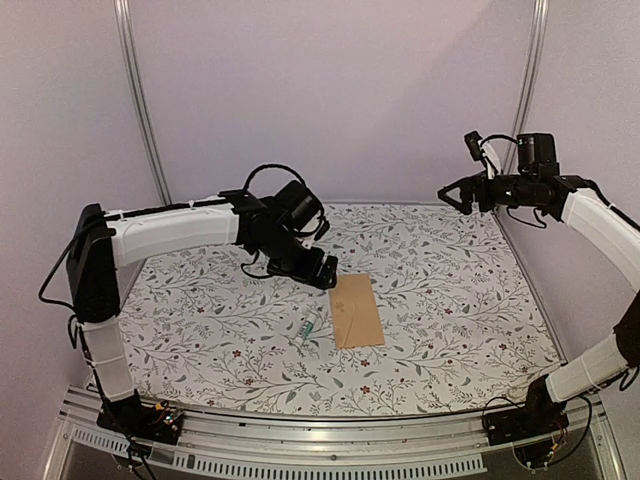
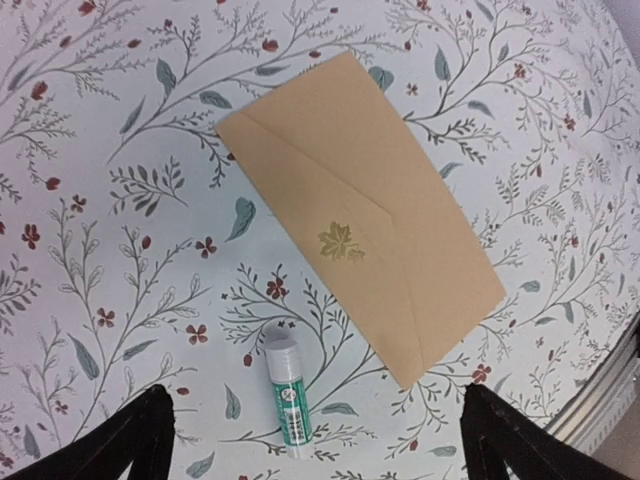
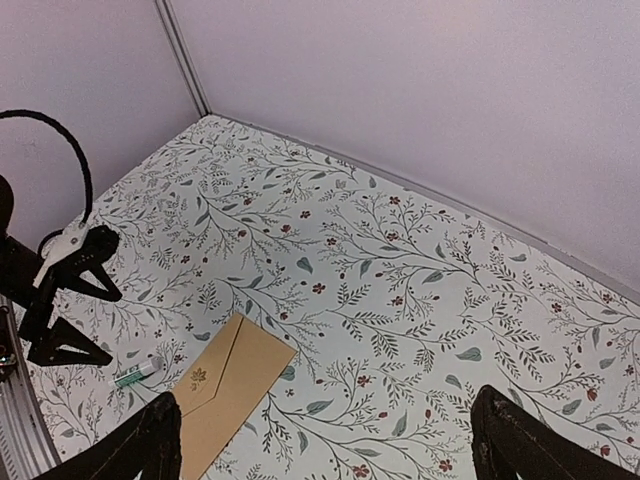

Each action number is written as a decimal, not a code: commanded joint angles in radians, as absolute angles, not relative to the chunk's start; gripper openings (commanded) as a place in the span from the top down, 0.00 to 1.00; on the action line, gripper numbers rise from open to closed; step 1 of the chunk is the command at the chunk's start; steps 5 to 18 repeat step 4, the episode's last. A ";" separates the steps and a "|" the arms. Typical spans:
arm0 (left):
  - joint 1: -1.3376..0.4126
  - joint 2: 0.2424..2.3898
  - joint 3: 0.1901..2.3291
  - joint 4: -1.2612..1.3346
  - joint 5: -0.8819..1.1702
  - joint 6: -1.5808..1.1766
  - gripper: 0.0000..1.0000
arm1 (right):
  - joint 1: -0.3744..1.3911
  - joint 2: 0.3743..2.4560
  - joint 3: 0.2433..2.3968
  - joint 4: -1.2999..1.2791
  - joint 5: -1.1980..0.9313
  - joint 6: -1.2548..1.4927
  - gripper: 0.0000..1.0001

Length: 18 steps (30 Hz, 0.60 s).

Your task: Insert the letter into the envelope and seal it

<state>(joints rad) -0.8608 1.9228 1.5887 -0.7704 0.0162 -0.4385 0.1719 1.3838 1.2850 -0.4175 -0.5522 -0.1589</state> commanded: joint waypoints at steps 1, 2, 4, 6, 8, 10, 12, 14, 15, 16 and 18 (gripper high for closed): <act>-0.805 1.832 1.590 -0.646 -0.009 -0.412 0.00 | 0.176 1.365 1.332 -0.401 -0.505 -0.125 0.01; -0.797 1.821 1.585 -0.628 -0.008 -0.404 0.00 | 0.176 1.367 1.335 -0.403 -0.502 -0.122 0.01; -0.786 1.798 1.574 -0.589 -0.008 -0.384 0.00 | 0.176 1.370 1.339 -0.405 -0.500 -0.121 0.01; -0.786 1.798 1.574 -0.589 -0.008 -0.384 0.00 | 0.176 1.370 1.339 -0.405 -0.500 -0.121 0.01; -0.786 1.798 1.574 -0.589 -0.008 -0.384 0.00 | 0.176 1.370 1.339 -0.405 -0.500 -0.121 0.01; -0.786 1.798 1.574 -0.589 -0.008 -0.384 0.00 | 0.176 1.370 1.339 -0.405 -0.500 -0.121 0.01; -0.786 1.798 1.574 -0.589 -0.008 -0.384 0.00 | 0.176 1.370 1.339 -0.405 -0.500 -0.121 0.01; -0.786 1.798 1.574 -0.589 -0.008 -0.384 0.00 | 0.176 1.370 1.339 -0.405 -0.500 -0.121 0.01; -0.786 1.798 1.574 -0.589 -0.008 -0.384 0.00 | 0.176 1.370 1.339 -0.405 -0.500 -0.121 0.01; -0.786 1.798 1.574 -0.589 -0.008 -0.384 0.00 | 0.176 1.370 1.339 -0.405 -0.500 -0.121 0.01; -0.786 1.798 1.574 -0.589 -0.008 -0.384 0.00 | 0.176 1.370 1.339 -0.405 -0.500 -0.121 0.01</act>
